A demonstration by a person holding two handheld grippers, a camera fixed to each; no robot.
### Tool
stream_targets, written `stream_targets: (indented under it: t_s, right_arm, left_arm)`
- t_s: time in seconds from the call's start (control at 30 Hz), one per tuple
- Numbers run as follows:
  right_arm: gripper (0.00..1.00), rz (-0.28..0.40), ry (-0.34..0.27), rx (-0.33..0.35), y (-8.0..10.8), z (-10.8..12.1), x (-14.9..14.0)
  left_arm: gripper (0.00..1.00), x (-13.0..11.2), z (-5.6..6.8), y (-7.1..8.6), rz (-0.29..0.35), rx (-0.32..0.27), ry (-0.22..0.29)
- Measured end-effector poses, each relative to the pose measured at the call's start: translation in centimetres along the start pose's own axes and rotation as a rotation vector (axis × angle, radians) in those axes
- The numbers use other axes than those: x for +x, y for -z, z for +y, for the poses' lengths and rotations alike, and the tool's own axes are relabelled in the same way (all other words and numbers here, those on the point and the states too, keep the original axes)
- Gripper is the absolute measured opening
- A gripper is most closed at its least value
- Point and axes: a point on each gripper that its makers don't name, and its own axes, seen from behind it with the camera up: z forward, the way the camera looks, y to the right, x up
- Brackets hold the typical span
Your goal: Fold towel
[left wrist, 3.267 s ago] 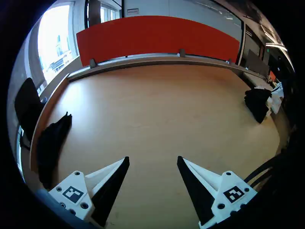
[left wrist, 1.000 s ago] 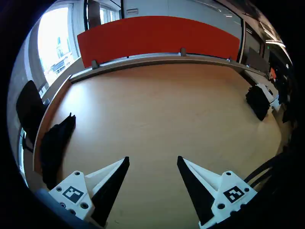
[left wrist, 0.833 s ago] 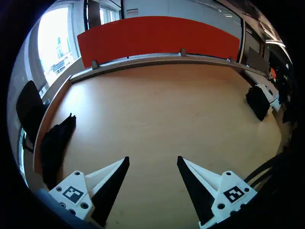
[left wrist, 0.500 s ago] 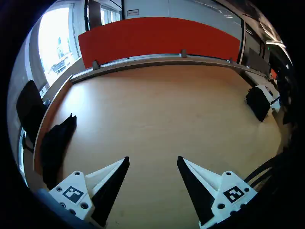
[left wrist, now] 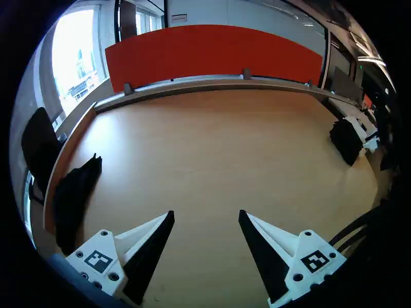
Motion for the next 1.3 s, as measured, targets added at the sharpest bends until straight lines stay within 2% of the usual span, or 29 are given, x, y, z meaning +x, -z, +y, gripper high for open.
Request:
stream_targets:
  t_s: [0.27,0.6,0.77,1.3]
  right_arm:
    - [0.97,0.054,-0.037,0.008,0.9,-0.6,1.3]
    - [0.97,0.228,-0.152,0.016,3.7,-1.7,5.3]
    - [0.97,0.287,-0.195,0.008,5.1,-2.2,6.8]
    - [0.97,0.397,-0.259,-0.019,7.0,-3.3,9.3]
  left_arm:
    - [0.93,0.1,-0.1,0.2,0.005,-0.002,0.005]
    - [0.93,0.6,-0.5,0.5,0.022,0.003,0.02]
    - [0.93,0.9,-0.7,0.6,0.031,0.007,0.03]
    - [0.93,1.9,-1.5,0.9,0.059,0.027,0.06]
